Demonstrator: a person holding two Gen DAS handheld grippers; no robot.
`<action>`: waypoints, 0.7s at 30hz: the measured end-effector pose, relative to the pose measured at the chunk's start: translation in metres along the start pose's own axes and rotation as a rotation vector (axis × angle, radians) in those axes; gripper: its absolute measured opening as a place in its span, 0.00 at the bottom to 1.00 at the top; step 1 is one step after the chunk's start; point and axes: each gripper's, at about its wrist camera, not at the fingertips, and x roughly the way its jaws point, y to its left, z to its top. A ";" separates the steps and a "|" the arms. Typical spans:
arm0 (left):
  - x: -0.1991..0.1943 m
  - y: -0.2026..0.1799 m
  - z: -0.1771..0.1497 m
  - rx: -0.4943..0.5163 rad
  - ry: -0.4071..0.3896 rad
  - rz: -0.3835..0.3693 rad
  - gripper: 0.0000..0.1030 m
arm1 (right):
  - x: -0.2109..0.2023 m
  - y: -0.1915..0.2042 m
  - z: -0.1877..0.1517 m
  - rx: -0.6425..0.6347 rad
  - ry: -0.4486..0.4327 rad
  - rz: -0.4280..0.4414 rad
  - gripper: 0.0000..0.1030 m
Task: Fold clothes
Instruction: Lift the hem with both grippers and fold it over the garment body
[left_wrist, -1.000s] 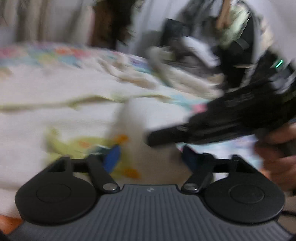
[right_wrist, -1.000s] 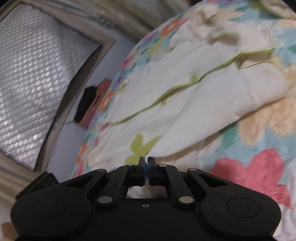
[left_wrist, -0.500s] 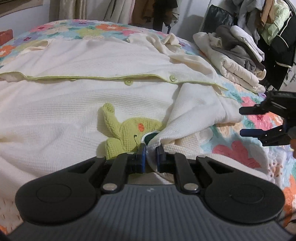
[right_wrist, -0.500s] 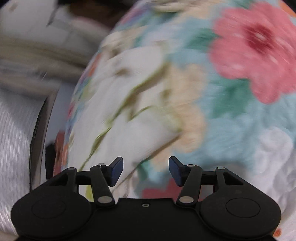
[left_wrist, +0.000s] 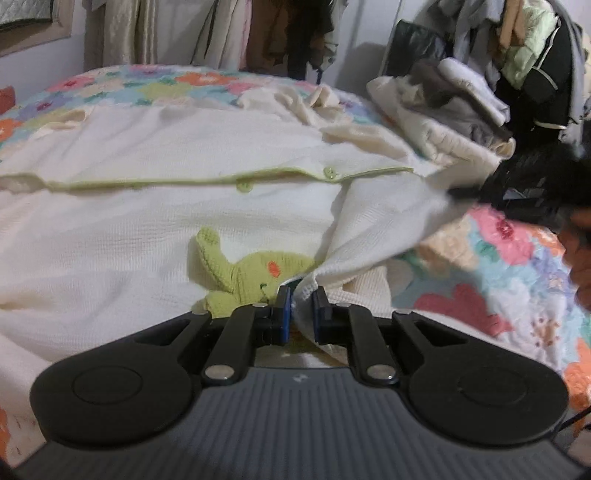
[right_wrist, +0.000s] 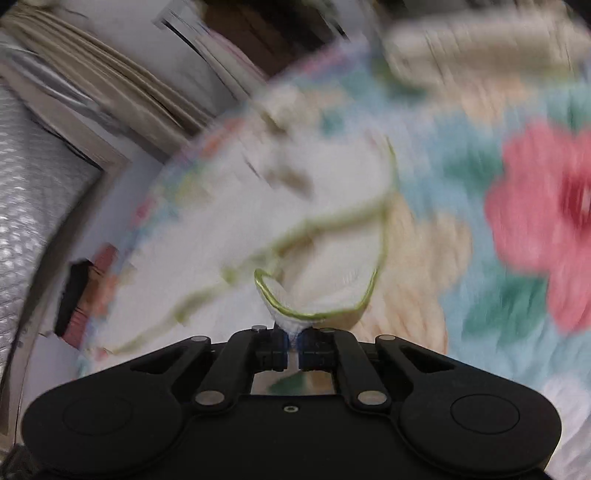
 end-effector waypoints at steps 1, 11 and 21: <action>-0.002 -0.001 0.001 0.003 -0.006 -0.024 0.11 | -0.015 0.006 0.004 -0.006 -0.044 0.026 0.07; -0.002 -0.038 -0.003 0.130 0.004 -0.180 0.64 | -0.075 -0.005 0.015 -0.057 -0.229 -0.053 0.06; -0.005 -0.006 0.022 -0.078 -0.044 -0.379 0.06 | -0.028 0.009 0.049 -0.170 -0.276 -0.001 0.06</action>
